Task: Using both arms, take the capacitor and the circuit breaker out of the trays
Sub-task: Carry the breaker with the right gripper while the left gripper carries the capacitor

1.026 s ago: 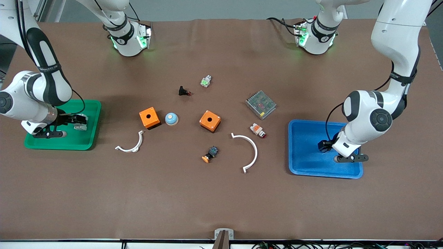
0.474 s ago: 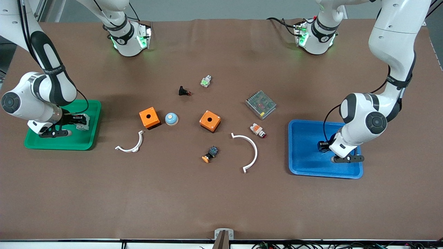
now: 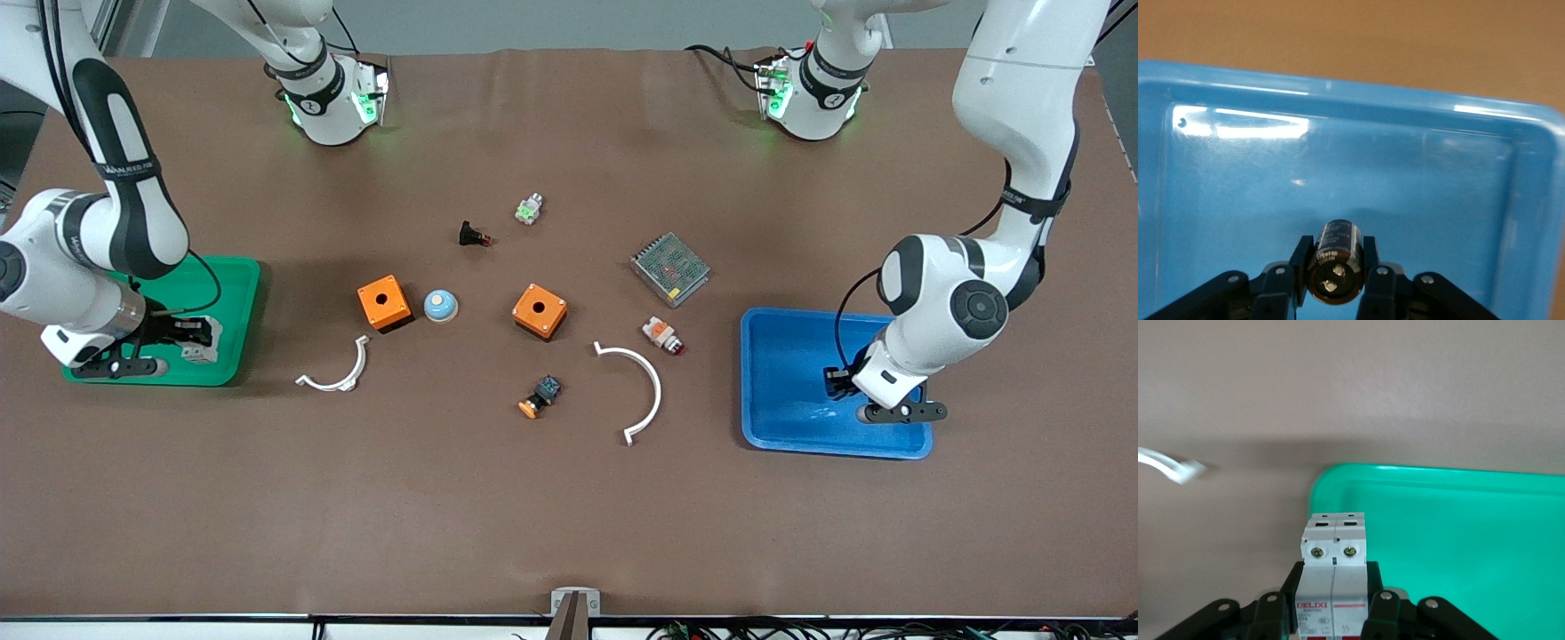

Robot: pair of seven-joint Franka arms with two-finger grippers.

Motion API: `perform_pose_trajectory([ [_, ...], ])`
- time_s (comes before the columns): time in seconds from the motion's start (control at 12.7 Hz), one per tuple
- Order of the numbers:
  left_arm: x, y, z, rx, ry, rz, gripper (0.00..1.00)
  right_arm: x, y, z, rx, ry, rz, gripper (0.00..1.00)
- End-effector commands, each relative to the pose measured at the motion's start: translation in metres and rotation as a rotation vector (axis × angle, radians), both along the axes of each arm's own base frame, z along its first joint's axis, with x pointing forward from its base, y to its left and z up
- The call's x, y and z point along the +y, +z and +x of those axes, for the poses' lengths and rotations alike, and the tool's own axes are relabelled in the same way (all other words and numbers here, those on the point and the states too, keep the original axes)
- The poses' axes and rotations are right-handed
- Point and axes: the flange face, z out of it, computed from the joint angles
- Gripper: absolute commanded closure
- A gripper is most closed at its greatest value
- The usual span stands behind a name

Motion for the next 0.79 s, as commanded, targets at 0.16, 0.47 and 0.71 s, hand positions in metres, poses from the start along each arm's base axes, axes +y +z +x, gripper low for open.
perform_pose_trajectory([
  [0.16,-0.101,0.078,-0.028,0.021,0.023,-0.031,0.99,0.131,0.014,0.049,0.006,-0.337,0.050,0.97],
  [0.47,-0.223,0.075,-0.071,0.053,0.079,-0.055,0.99,0.235,-0.034,0.069,-0.006,-0.536,0.065,0.97],
  [0.71,-0.310,0.054,-0.111,0.063,0.161,-0.019,1.00,0.277,-0.077,0.064,-0.017,-0.620,0.072,0.95],
])
